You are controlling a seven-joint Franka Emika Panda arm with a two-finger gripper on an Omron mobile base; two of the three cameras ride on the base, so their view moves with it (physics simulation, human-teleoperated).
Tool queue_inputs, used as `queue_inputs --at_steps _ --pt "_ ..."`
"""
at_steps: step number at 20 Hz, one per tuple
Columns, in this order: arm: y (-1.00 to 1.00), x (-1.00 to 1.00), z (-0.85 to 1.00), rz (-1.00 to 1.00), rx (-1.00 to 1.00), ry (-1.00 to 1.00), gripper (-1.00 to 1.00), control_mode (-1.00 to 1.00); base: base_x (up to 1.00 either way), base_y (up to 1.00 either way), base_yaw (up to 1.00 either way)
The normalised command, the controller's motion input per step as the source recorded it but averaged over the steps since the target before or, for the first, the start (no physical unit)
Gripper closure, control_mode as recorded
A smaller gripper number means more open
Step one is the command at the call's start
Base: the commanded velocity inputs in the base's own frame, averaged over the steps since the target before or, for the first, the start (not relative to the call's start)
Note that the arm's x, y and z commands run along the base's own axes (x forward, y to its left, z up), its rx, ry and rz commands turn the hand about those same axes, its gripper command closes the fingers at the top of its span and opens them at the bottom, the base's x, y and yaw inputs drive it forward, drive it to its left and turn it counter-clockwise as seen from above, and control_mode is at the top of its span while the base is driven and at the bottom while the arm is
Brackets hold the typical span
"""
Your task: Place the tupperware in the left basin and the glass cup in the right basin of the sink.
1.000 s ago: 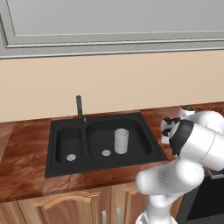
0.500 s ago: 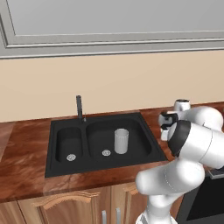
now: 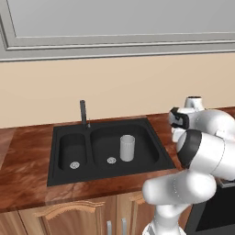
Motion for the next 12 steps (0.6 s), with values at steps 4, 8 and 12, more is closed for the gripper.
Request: queue_inputs --at_steps 4,8,12 --pt "0.0 -0.09 0.35 0.21 0.0 0.0 1.0 -1.0 0.0 0.0 0.0" --pt "0.01 -0.05 0.37 0.31 0.0 0.0 1.0 -1.0 0.0 0.0 0.0" --pt "0.04 0.0 0.36 0.33 0.0 0.0 1.0 -1.0 0.0 0.0 0.0"
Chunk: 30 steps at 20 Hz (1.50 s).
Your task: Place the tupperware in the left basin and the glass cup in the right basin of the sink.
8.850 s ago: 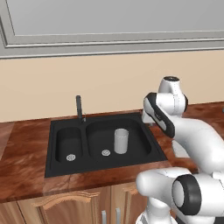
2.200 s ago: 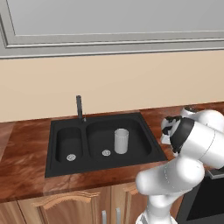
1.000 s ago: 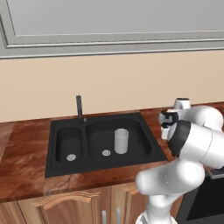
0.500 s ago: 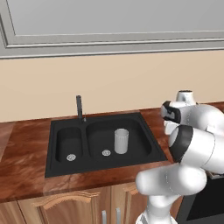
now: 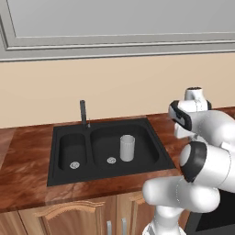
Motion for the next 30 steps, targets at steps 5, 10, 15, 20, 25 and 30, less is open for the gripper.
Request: queue_inputs --at_steps 5,10,15,20,25,30 --pt "0.01 0.0 0.4 0.35 0.0 0.03 1.0 -1.0 0.0 0.0 0.0" --pt "0.12 0.0 0.38 0.35 0.0 0.09 1.0 -1.0 0.0 0.0 0.0" --pt "0.19 0.0 0.36 0.34 0.0 0.12 1.0 -1.0 0.0 0.0 0.0" --pt "0.23 -0.02 0.31 0.33 0.04 0.17 1.0 -1.0 0.0 0.0 0.0" --pt "0.22 -0.11 0.29 0.3 0.11 0.14 1.0 -1.0 0.0 0.0 0.0" --pt "0.23 -0.18 0.22 0.28 0.14 0.03 1.0 -1.0 0.0 0.0 0.0"
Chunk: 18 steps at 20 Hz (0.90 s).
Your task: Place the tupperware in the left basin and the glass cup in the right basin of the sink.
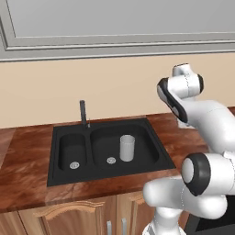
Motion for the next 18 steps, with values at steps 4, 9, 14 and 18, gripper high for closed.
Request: queue_inputs --at_steps 4,9,14,18 --pt "0.28 -0.27 0.06 0.23 0.16 -0.03 1.0 -1.0 0.0 0.0 0.0" --pt "0.34 -0.17 0.14 0.18 0.13 0.0 1.0 -1.0 0.0 0.0 0.0" --pt "0.3 -0.11 0.22 0.09 0.13 0.02 1.0 -1.0 0.0 0.0 0.0" --pt "0.37 -0.14 0.16 0.09 0.1 0.06 1.0 -1.0 0.0 0.0 0.0"
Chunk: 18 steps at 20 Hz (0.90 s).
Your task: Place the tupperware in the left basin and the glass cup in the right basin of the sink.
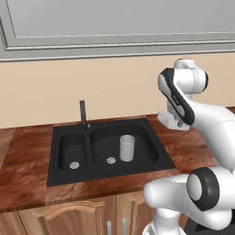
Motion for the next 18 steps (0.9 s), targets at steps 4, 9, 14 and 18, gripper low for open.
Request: queue_inputs --at_steps 4,9,14,18 --pt "0.35 -0.17 0.14 0.1 0.09 0.02 1.0 -1.0 0.0 0.0 0.0" --pt "0.36 -0.2 0.09 0.11 0.08 0.0 1.0 -1.0 0.0 0.0 0.0" --pt "0.36 -0.22 0.05 0.08 0.08 0.0 1.0 -1.0 0.0 0.0 0.0" --pt "0.36 -0.25 0.0 0.04 0.08 0.01 1.0 -1.0 0.0 0.0 0.0"
